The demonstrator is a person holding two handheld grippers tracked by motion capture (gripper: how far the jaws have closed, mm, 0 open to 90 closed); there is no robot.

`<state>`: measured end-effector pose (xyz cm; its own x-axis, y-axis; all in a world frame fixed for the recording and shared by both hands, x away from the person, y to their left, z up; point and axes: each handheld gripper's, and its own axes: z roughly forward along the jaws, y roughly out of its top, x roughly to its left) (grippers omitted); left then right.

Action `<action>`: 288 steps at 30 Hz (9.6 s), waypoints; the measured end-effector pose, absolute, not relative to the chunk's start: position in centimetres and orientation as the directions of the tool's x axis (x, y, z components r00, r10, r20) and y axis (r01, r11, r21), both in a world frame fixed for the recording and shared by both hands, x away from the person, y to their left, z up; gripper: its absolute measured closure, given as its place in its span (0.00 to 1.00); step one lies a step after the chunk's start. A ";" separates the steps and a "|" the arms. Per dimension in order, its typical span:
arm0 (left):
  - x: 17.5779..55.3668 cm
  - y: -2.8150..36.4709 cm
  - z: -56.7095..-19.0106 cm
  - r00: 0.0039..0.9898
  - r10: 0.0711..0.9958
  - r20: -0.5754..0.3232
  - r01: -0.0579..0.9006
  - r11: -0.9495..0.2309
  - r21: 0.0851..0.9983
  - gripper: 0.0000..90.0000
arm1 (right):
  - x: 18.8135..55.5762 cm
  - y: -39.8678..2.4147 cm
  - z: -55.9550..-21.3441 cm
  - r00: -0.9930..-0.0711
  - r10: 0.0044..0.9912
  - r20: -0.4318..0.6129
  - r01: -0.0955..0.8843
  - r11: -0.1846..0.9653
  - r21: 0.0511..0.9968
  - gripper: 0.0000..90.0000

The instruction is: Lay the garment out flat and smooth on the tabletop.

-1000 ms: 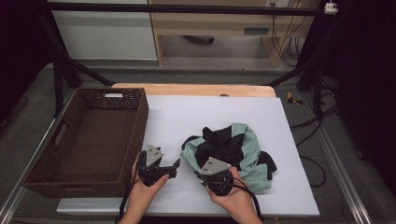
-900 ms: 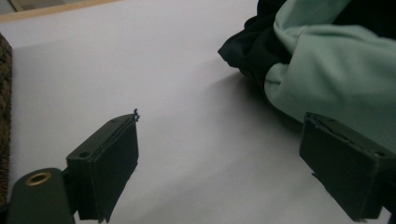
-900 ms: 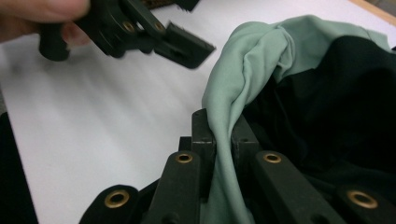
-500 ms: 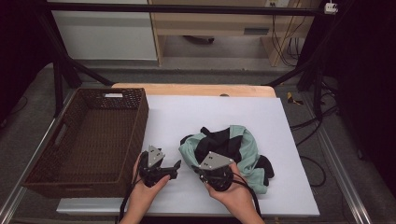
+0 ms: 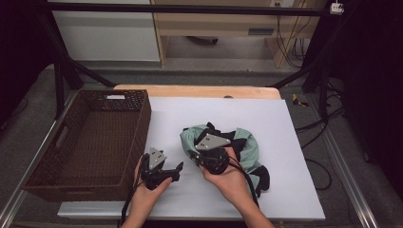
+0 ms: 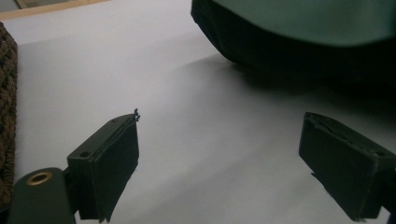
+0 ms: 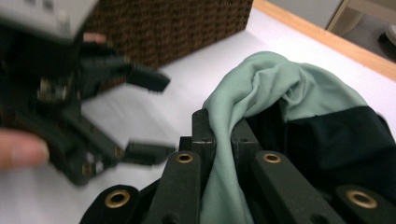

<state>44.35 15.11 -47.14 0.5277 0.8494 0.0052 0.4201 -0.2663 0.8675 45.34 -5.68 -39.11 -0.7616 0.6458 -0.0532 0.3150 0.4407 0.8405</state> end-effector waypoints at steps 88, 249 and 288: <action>44.2 15.0 -47.1 0.523 0.852 -0.002 0.419 -0.255 0.871 0.13 | 44.7 -23.9 -45.0 -0.409 0.907 0.105 0.522 0.138 0.842 0.92; 43.3 12.7 -46.6 0.595 0.802 0.062 0.376 -0.345 0.860 0.16 | 47.4 -18.6 -43.7 -0.462 0.884 0.076 0.495 0.186 0.849 0.43; 46.0 7.3 -45.8 0.699 0.713 0.048 0.366 -0.415 0.833 0.08 | 42.9 -25.5 -45.2 -0.385 0.921 0.049 0.468 0.149 0.871 0.12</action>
